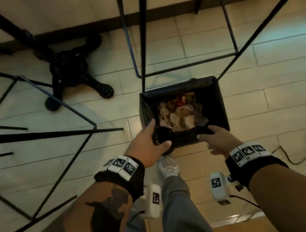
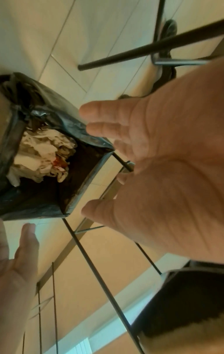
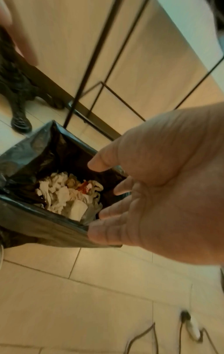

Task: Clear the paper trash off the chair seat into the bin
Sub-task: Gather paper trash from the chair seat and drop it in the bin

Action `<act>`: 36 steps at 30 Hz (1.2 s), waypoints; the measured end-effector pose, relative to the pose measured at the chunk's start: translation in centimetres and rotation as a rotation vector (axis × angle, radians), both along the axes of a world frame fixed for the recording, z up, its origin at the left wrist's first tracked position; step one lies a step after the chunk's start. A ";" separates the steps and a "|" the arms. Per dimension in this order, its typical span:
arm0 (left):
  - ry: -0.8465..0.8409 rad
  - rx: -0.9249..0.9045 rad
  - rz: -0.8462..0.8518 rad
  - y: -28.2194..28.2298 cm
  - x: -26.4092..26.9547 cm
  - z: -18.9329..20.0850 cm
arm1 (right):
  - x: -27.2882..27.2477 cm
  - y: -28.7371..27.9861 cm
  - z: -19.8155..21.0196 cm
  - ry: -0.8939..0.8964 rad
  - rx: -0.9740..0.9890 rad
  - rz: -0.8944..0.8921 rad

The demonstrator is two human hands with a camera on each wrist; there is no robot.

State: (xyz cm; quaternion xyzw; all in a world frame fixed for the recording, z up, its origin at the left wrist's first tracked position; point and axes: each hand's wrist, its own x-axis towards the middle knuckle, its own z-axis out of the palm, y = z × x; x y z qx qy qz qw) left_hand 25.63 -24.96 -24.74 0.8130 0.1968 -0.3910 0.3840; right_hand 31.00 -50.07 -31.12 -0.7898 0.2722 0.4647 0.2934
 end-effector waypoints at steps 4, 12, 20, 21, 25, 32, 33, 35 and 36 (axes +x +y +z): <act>-0.088 -0.077 0.021 3.7 -3.6 7.5 | -0.3 5.3 5.5 -0.108 0.027 0.336; -0.536 0.022 0.226 16.2 -15.1 23.8 | -1.9 23.8 24.6 -0.510 0.356 0.789; -0.775 0.573 0.547 23.9 -19.2 27.4 | -3.1 42.6 35.8 -0.824 0.618 1.039; -0.754 0.619 0.549 24.5 -18.6 27.0 | -3.0 44.6 36.0 -0.861 0.626 1.080; -0.591 0.726 0.482 26.2 -15.7 25.1 | -2.6 51.3 35.3 -0.975 0.513 1.387; -0.441 0.771 0.399 27.0 -14.4 23.6 | -2.4 54.7 31.9 -0.946 0.321 1.559; -0.476 0.760 0.411 27.2 -14.4 23.6 | -2.5 54.6 31.6 -0.962 0.342 1.550; -0.518 0.687 0.445 27.6 -14.6 23.7 | -2.6 54.2 31.5 -0.980 0.376 1.527; -0.514 0.651 0.462 27.8 -14.7 23.9 | -2.6 54.0 31.6 -0.971 0.398 1.516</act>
